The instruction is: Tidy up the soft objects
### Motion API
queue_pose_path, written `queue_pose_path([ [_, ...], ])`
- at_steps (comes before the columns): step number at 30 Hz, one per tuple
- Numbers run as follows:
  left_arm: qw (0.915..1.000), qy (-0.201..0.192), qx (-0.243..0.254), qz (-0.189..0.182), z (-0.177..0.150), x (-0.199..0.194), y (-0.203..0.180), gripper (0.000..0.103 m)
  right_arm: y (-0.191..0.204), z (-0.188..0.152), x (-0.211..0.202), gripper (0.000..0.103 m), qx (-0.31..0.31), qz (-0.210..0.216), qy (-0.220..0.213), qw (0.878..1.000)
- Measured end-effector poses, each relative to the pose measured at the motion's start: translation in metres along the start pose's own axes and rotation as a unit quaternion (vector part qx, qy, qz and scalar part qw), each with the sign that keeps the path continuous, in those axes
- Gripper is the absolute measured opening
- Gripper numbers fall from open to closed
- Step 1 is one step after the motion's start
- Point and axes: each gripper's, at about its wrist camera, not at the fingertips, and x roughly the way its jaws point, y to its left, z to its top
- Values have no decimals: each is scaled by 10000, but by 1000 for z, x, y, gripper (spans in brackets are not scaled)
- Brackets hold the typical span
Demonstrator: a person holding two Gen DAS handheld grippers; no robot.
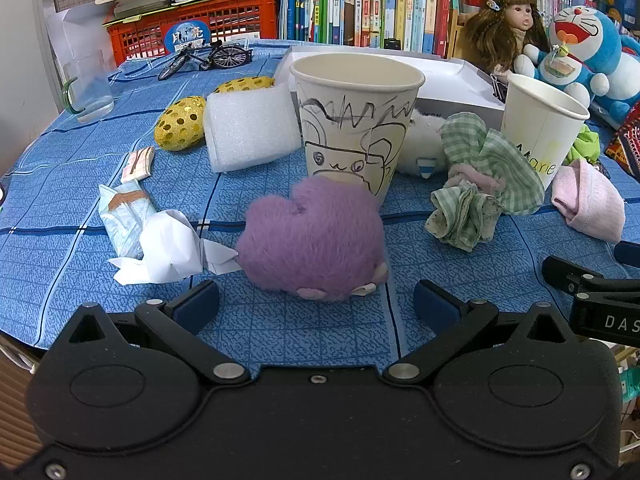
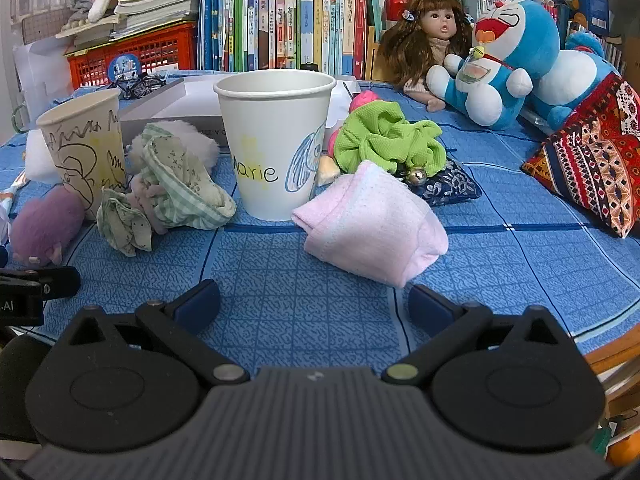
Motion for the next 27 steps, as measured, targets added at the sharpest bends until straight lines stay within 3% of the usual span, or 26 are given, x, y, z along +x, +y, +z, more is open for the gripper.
queue_pose_path([
  [17, 10000, -73, 24, -42, 3, -2, 1, 103, -7, -4, -1, 103, -32, 233, -227, 9995],
  [22, 9996, -254, 76, -115, 3, -10, 4, 92, -13, -3, -12, 102, 169, 327, -514, 9980],
  [27, 9979, -598, 75, -243, 8, -20, 5, 89, -16, 8, -17, 102, 23, 131, -867, 9961],
])
